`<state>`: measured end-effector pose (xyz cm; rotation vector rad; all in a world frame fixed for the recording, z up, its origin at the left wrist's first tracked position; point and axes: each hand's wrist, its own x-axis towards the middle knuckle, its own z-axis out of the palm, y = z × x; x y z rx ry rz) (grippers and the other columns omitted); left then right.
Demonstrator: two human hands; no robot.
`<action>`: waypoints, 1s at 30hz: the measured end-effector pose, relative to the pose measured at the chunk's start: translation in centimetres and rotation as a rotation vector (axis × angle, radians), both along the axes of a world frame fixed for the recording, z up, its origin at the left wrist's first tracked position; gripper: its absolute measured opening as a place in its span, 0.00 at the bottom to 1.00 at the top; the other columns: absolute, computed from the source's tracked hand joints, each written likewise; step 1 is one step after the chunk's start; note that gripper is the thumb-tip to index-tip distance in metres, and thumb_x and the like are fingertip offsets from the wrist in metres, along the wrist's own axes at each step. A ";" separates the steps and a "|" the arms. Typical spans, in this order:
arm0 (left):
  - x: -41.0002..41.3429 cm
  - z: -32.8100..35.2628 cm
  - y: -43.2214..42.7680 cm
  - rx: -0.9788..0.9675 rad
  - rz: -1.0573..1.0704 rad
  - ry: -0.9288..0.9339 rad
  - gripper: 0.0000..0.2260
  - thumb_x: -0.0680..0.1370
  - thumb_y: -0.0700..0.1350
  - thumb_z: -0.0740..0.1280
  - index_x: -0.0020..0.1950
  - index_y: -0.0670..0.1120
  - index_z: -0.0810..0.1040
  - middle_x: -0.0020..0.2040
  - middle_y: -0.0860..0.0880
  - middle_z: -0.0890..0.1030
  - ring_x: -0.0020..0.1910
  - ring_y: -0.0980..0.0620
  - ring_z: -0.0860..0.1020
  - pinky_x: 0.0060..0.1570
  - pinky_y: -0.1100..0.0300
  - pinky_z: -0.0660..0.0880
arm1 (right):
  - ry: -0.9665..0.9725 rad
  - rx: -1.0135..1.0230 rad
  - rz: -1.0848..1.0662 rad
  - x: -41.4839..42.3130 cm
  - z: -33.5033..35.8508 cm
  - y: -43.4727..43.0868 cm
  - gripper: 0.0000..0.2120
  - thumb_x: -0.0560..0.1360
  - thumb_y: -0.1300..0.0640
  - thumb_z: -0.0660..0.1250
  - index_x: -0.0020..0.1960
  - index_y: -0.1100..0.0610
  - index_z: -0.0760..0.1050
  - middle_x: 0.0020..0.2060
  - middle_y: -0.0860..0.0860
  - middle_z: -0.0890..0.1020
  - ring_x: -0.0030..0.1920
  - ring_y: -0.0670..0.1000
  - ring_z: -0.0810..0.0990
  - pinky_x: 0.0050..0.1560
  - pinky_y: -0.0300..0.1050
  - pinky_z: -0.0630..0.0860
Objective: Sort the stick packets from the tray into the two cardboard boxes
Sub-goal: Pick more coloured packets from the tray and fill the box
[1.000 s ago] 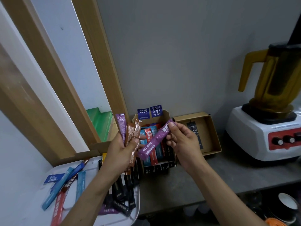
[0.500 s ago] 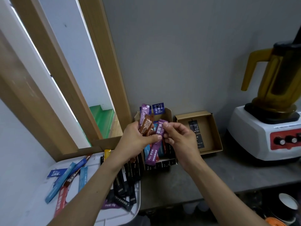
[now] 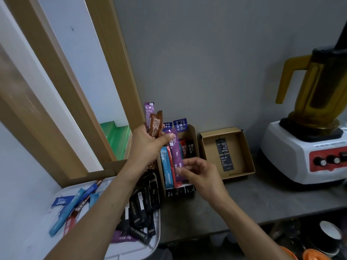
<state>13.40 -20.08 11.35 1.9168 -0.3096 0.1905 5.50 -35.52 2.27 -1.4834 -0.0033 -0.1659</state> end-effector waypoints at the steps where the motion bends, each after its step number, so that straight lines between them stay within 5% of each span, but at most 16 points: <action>1: 0.2 0.0 -0.1 0.025 0.021 -0.013 0.14 0.74 0.48 0.78 0.54 0.48 0.79 0.45 0.54 0.85 0.45 0.57 0.85 0.43 0.59 0.80 | -0.017 -0.026 -0.013 0.1 0.1 -0.1 0.15 0.73 0.55 0.76 0.57 0.57 0.80 0.49 0.55 0.87 0.49 0.50 0.88 0.48 0.47 0.85; 4: 0.6 -0.3 -0.5 0.141 0.038 -0.051 0.15 0.75 0.48 0.77 0.58 0.46 0.78 0.50 0.52 0.84 0.49 0.54 0.84 0.45 0.60 0.79 | -0.020 -0.241 -0.124 0.1 -0.5 -0.2 0.12 0.76 0.54 0.75 0.57 0.50 0.77 0.48 0.48 0.86 0.48 0.43 0.87 0.44 0.39 0.84; 7: 1.5 -0.5 -1.1 0.314 0.013 -0.031 0.11 0.78 0.46 0.74 0.57 0.48 0.75 0.51 0.50 0.84 0.48 0.53 0.83 0.40 0.64 0.75 | -0.173 -0.871 -0.397 0.0 -2.6 0.3 0.14 0.76 0.45 0.73 0.58 0.46 0.74 0.56 0.41 0.77 0.51 0.41 0.79 0.43 0.37 0.81; 9: 2.3 -0.7 -1.9 0.482 -0.016 -0.012 0.09 0.79 0.43 0.71 0.57 0.47 0.74 0.48 0.50 0.83 0.46 0.53 0.83 0.38 0.64 0.73 | -0.310 -1.046 -0.414 0.1 -3.7 1.1 0.13 0.75 0.45 0.71 0.57 0.48 0.77 0.55 0.44 0.75 0.51 0.42 0.75 0.43 0.36 0.78; 14: 4.2 -1.8 -4.5 0.743 -0.064 0.032 0.10 0.75 0.37 0.71 0.54 0.44 0.75 0.43 0.48 0.81 0.45 0.49 0.81 0.37 0.60 0.72 | -0.395 -1.258 -0.287 1.3 -4.3 2.6 0.08 0.76 0.49 0.67 0.52 0.51 0.80 0.49 0.49 0.80 0.48 0.49 0.79 0.43 0.45 0.81; 19: 5.3 -3.0 -5.9 0.750 -0.070 0.092 0.21 0.73 0.36 0.75 0.63 0.43 0.73 0.52 0.44 0.83 0.52 0.45 0.83 0.46 0.54 0.79 | -0.221 -1.378 -0.246 2.7 -4.9 2.9 0.16 0.80 0.50 0.67 0.64 0.55 0.78 0.54 0.54 0.82 0.53 0.54 0.80 0.50 0.50 0.81; 23: 5.8 -3.8 -5.9 0.677 -0.053 0.029 0.20 0.73 0.37 0.74 0.64 0.42 0.73 0.53 0.42 0.83 0.50 0.44 0.84 0.50 0.47 0.83 | -0.175 -1.354 -0.230 3.1 -5.2 3.0 0.16 0.81 0.50 0.65 0.67 0.55 0.76 0.59 0.55 0.80 0.58 0.54 0.79 0.57 0.51 0.79; 30: 5.1 -3.1 -5.4 0.487 0.011 -0.073 0.19 0.77 0.49 0.75 0.63 0.44 0.74 0.52 0.52 0.79 0.51 0.53 0.79 0.42 0.64 0.71 | -0.139 -1.308 -0.244 3.5 -5.1 3.0 0.16 0.82 0.50 0.64 0.66 0.55 0.76 0.61 0.54 0.79 0.59 0.54 0.78 0.57 0.51 0.80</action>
